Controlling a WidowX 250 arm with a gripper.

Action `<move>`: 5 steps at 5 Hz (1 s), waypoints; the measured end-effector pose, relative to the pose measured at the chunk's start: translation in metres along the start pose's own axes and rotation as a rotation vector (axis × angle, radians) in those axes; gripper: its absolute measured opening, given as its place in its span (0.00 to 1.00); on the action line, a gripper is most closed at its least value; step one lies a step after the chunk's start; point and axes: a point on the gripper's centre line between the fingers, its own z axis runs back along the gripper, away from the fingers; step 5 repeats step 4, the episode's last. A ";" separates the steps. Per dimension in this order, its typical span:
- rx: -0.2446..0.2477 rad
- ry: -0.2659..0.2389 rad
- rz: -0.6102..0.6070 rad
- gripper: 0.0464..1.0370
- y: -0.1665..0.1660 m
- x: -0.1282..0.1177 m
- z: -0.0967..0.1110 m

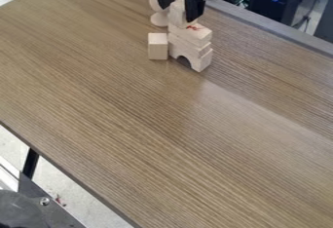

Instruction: Put the cube on top of the rectangular

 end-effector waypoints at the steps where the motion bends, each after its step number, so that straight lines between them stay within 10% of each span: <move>1: -0.008 -0.011 -0.081 0.96 -0.001 0.005 0.007; 3: 0.098 -0.098 -0.285 0.96 0.007 -0.010 0.072; 5: 0.130 -0.144 -0.261 0.96 0.014 -0.039 0.094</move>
